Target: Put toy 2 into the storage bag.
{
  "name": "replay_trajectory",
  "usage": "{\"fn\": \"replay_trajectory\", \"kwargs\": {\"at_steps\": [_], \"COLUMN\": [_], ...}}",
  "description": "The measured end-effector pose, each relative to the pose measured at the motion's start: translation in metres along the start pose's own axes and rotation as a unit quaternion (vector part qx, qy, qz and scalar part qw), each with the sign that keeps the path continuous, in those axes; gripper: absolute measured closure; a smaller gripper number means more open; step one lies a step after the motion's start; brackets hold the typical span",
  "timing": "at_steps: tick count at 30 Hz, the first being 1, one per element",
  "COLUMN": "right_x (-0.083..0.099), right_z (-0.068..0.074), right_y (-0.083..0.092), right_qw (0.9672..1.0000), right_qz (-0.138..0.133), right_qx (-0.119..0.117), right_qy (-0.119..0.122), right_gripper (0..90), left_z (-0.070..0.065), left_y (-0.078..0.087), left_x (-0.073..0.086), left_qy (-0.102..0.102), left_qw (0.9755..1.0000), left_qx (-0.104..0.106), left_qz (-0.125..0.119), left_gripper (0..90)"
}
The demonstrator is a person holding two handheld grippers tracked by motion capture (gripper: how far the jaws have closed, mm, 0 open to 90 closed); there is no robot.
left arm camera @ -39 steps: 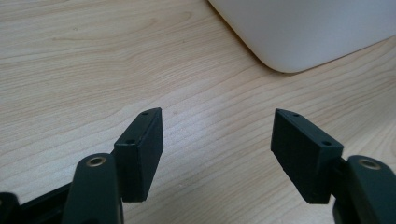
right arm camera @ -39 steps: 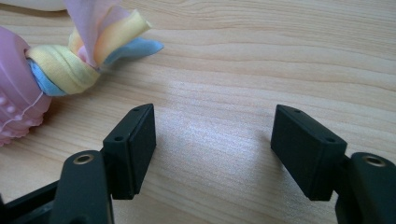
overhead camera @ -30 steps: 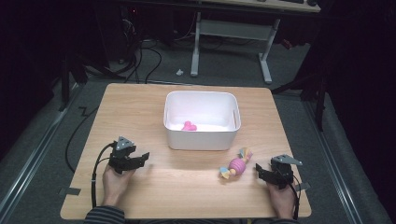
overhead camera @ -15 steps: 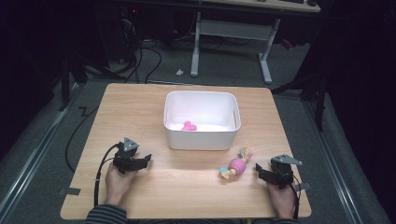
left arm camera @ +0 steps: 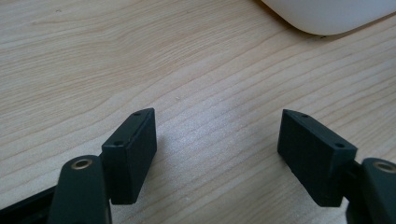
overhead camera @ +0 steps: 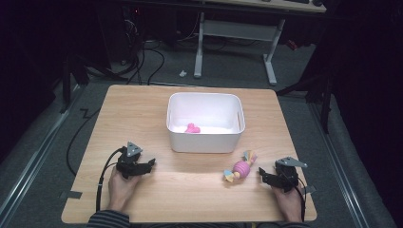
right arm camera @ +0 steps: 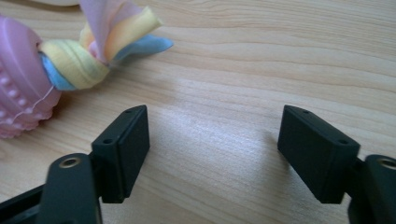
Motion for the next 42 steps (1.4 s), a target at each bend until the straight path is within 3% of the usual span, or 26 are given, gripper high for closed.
{"fn": "replay_trajectory", "kwargs": {"at_steps": [6,8,10,16,17,21,28,31,42], "right_x": [0.001,0.001,0.001,0.002,0.001,0.000,-0.003,-0.008,-0.030], "right_z": [-0.001,-0.002,-0.004,-0.002,0.000,0.003,0.018,0.028,0.053], "right_y": [0.002,0.003,0.006,0.020,0.028,0.036,0.046,0.048,0.044], "right_qw": [1.0000,0.9999,0.9997,0.9995,0.9994,0.9993,0.9984,0.9974,0.9929], "right_qz": [0.001,0.001,0.004,-0.007,-0.020,-0.028,-0.025,-0.031,-0.022], "right_qx": [0.001,0.003,-0.004,-0.015,-0.015,-0.017,-0.050,-0.063,-0.108], "right_qy": [-0.002,-0.013,-0.025,-0.028,-0.025,-0.018,-0.005,0.013,0.046], "right_gripper": [25.9,27.6,28.3,29.7,31.4,31.9,34.0,34.2,37.1], "left_z": [0.000,0.000,0.000,0.000,0.000,0.000,0.000,0.000,0.000], "left_y": [0.000,0.000,-0.001,-0.002,-0.002,-0.002,-0.002,-0.002,-0.002], "left_x": [0.000,0.000,0.000,0.000,0.000,0.000,0.000,0.000,0.000], "left_qy": [-0.002,-0.002,-0.003,0.002,0.003,0.003,0.003,0.002,0.003], "left_qw": [1.0000,1.0000,1.0000,1.0000,0.9999,0.9999,0.9999,0.9999,0.9999], "left_qx": [0.003,0.003,0.003,0.001,0.000,0.001,0.001,0.002,0.002], "left_qz": [0.002,0.004,0.005,0.009,0.010,0.010,0.011,0.011,0.010], "left_gripper": [26.7,24.6,23.3,17.6,16.3,16.2,15.7,15.6,15.5]}}
Point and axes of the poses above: each handheld gripper's, and its own axes: y roughly backward along the jaws, x roughly out of its underside, z roughly to its left, the point moved 2 cm from there along -y, roughly forward along the jaws, and after that the axes turned 5 degrees about -z, right-handed, at the moved point
